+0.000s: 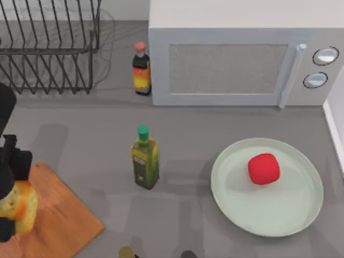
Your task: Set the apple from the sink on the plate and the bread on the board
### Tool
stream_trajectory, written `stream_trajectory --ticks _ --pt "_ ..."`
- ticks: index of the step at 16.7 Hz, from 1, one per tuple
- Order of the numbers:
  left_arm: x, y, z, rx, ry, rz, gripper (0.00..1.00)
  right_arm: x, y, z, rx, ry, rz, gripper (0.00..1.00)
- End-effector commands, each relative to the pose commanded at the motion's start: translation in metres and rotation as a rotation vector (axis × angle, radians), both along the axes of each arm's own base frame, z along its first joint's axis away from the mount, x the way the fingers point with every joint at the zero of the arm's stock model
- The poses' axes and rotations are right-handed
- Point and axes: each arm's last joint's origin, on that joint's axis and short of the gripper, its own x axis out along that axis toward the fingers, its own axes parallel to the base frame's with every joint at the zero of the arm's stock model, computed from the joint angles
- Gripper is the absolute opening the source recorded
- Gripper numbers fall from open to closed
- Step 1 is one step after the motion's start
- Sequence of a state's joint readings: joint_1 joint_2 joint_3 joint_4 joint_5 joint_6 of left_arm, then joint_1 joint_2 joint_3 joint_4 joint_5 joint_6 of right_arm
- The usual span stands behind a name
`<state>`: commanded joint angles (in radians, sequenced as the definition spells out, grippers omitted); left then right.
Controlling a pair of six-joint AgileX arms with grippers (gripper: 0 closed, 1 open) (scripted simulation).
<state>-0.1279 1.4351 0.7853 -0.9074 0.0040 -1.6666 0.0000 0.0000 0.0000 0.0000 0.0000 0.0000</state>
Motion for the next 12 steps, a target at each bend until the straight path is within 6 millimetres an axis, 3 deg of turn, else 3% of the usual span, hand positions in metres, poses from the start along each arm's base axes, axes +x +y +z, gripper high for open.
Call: stream_trajectory --ticks 5,9,12 --pt "-0.003 0.001 -0.018 0.003 0.027 0.003 0.00 0.000 0.000 0.000 0.000 0.000 0.000 1.00" --pt "-0.004 0.001 -0.020 0.004 0.032 0.003 0.00 0.000 0.000 0.000 0.000 0.000 0.000 1.00" --pt "-0.004 0.001 -0.020 0.004 0.032 0.003 0.23 0.000 0.000 0.000 0.000 0.000 0.000 1.00"
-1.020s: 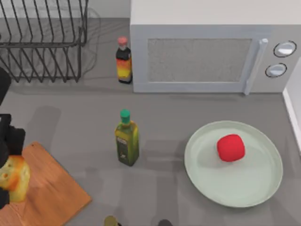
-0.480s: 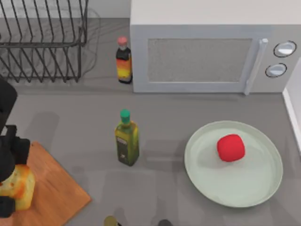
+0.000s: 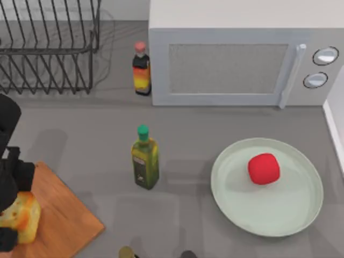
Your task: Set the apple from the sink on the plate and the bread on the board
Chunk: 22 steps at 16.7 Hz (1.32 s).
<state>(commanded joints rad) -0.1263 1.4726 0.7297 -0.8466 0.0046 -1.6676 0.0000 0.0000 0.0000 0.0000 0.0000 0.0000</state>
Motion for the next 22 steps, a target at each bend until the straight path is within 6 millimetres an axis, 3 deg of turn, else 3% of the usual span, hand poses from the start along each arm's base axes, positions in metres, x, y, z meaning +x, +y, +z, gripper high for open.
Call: stream_trajectory --ticks 10,22 --pt "0.0000 0.0000 0.0000 0.000 0.000 0.000 0.98 0.0000 0.0000 0.0000 0.000 0.000 0.000 1.00" --pt "-0.0014 0.0008 0.0042 -0.005 -0.041 -0.026 1.00 0.0000 0.0000 0.0000 0.000 0.000 0.000 1.00"
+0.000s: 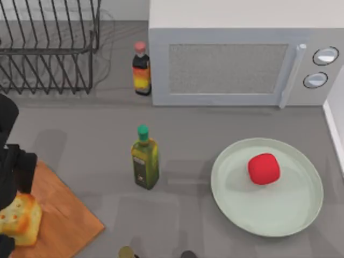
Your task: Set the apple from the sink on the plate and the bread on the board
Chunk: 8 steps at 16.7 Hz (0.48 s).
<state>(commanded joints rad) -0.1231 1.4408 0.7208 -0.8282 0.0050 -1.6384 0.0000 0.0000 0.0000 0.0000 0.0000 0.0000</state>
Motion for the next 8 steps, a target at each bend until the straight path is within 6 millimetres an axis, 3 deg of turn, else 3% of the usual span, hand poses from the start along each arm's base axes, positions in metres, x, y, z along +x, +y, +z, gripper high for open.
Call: stream_trajectory --ticks 8 --pt "-0.042 0.012 0.017 0.067 -0.446 -0.397 1.00 0.000 0.000 0.000 0.000 0.000 0.000 1.00"
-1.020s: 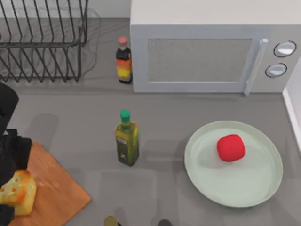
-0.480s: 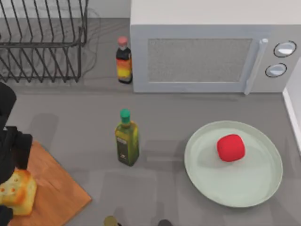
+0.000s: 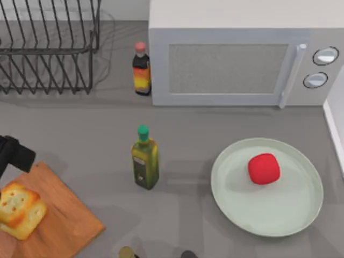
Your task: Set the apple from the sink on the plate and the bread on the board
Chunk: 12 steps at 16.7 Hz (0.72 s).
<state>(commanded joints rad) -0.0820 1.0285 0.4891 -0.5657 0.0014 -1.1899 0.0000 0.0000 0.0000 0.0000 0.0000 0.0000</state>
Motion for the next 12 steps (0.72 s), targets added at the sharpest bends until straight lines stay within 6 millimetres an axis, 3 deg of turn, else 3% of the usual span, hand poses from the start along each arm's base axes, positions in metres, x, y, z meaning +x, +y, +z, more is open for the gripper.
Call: stream_trajectory --ticks 3,7,12 --pt "-0.019 0.004 0.010 0.135 -0.249 -0.217 1.00 0.000 0.000 0.000 0.000 0.000 0.000 1.00" --pt "-0.046 0.007 0.020 0.451 -0.611 -0.479 1.00 0.000 0.000 0.000 0.000 0.000 0.000 1.00" --pt "-0.066 0.012 0.009 0.859 -0.929 -0.583 1.00 0.000 0.000 0.000 0.000 0.000 0.000 1.00"
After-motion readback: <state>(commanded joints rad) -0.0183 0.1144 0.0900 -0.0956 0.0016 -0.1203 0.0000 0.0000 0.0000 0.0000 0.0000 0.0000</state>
